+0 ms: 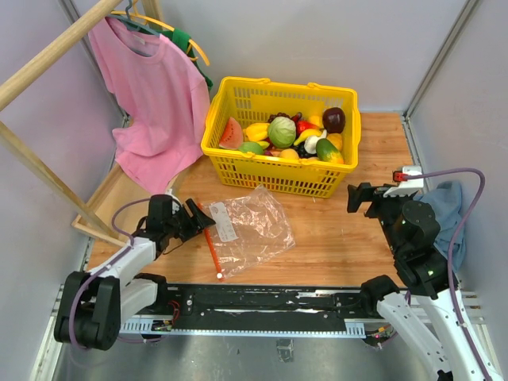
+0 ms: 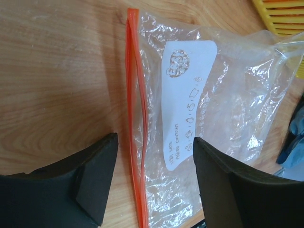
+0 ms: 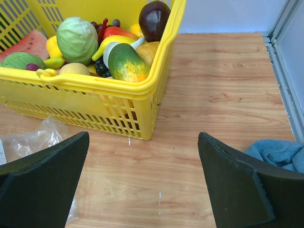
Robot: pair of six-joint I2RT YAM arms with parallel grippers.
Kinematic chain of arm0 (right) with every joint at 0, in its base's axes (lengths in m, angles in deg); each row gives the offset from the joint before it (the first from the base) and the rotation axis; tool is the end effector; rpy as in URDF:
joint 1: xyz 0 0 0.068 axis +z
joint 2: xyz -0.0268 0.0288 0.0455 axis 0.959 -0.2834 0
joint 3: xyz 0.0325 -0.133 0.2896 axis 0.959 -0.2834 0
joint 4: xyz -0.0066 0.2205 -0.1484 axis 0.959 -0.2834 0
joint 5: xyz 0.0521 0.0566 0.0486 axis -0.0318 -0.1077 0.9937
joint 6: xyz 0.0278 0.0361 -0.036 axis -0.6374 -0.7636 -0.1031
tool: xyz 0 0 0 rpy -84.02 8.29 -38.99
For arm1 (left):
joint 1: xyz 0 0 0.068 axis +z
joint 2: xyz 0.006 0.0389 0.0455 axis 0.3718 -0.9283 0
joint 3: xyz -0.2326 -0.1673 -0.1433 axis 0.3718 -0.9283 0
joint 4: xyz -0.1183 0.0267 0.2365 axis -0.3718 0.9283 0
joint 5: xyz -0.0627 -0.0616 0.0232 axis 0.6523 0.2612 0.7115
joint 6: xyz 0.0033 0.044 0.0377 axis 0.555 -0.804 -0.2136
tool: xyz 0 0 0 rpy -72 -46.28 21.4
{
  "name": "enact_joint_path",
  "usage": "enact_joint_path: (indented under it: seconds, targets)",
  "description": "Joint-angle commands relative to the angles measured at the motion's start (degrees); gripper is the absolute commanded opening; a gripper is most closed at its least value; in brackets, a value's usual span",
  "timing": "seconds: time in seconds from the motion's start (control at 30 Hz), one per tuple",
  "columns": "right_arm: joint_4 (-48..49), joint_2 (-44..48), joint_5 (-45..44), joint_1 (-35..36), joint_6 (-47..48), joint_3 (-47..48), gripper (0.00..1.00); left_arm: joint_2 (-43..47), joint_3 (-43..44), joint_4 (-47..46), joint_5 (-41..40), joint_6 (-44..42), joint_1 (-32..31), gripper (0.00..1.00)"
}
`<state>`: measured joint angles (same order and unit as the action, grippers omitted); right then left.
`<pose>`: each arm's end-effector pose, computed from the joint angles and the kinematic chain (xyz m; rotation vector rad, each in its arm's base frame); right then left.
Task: Place the food in the zip-top bag and seal the zipper
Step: Pick up the zipper food storage bag at the center of the board.
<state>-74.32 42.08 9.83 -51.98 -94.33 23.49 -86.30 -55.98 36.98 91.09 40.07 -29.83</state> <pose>0.0727 0.0182 0.3740 0.0205 1.6151 0.2389 0.1610 -0.0362 0.1772 -0.5254 2.3714 -0.7925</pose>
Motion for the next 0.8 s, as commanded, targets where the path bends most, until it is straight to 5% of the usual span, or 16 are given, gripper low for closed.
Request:
enact_joint_path:
  seconds: [0.0, 0.17, 0.5, 0.77]
  targets:
    - [2.08, 0.22, 1.74, 1.2, 0.35, -0.55, 0.98, -4.15, -1.06, -7.13, 0.81, 0.01, -0.12, 0.67]
    - [2.61, -0.04, 4.35, 1.2, 0.61, -0.47, 0.98, -7.47, -2.11, -10.91, 1.86, 0.33, -0.16, 0.53]
    - [4.53, -1.82, 11.3, 1.38, 0.77, -0.62, 0.98, -5.51, -3.92, -15.55, 6.48, 2.98, -0.16, 0.01]
    - [4.46, -12.75, 27.65, 2.95, 2.36, 3.08, 0.99, 11.52, -3.5, -8.31, 5.58, 9.32, -0.69, 0.0]
